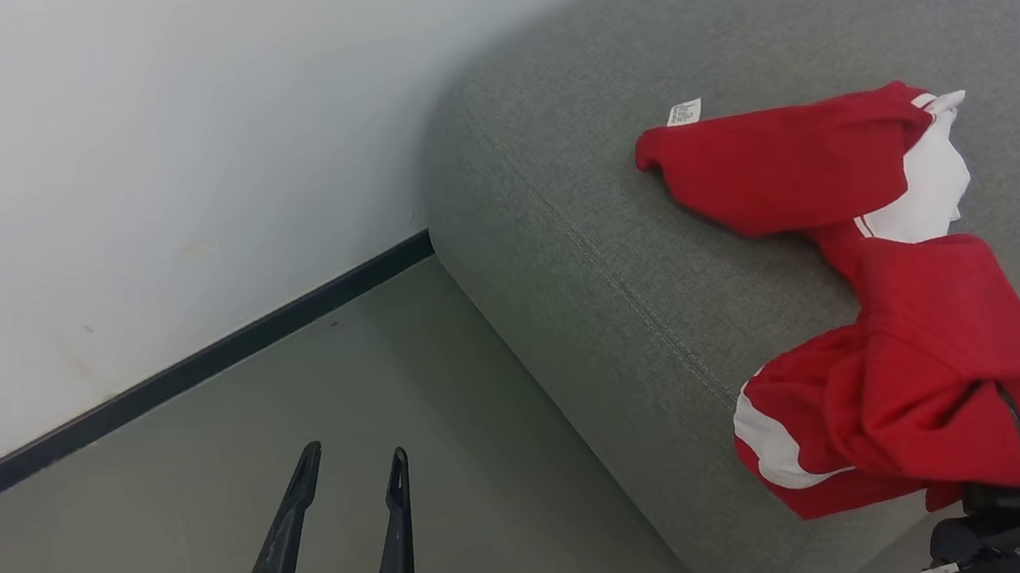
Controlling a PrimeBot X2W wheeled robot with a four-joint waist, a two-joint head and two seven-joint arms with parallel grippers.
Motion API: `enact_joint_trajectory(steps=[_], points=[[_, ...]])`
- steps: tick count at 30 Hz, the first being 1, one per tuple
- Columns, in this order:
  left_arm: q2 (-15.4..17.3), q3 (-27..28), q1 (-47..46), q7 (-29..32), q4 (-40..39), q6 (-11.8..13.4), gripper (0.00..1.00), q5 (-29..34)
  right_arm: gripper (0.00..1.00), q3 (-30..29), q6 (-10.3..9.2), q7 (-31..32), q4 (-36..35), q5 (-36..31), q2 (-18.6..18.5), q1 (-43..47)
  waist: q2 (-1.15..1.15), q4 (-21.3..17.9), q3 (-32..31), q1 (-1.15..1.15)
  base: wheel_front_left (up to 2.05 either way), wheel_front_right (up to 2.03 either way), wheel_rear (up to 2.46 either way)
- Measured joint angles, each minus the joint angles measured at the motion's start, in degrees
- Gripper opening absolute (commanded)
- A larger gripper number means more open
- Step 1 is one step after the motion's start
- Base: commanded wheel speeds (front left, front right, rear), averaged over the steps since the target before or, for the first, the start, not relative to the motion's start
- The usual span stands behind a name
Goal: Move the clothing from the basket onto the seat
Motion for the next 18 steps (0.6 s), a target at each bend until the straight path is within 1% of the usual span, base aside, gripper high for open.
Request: enact_joint_trajectory(steps=[9, 18], points=[[0.01, -3.27, -3.85, -0.01, 2.68, -1.24, 1.00, 0.88, 0.00, -3.00, -1.91, 0.00, -2.66, -0.52, 1.02, 3.05, 0.00, -2.49, 2.93, 0.00, 0.00, 0.00, 0.00], [0.01, -5.05, -5.26, -0.01, 4.70, -1.35, 1.00, 0.88, 0.00, -4.75, -2.22, 0.00, -4.12, -0.93, 1.67, 4.20, 0.00, -2.99, 3.42, 0.00, 0.00, 0.00, 0.00]])
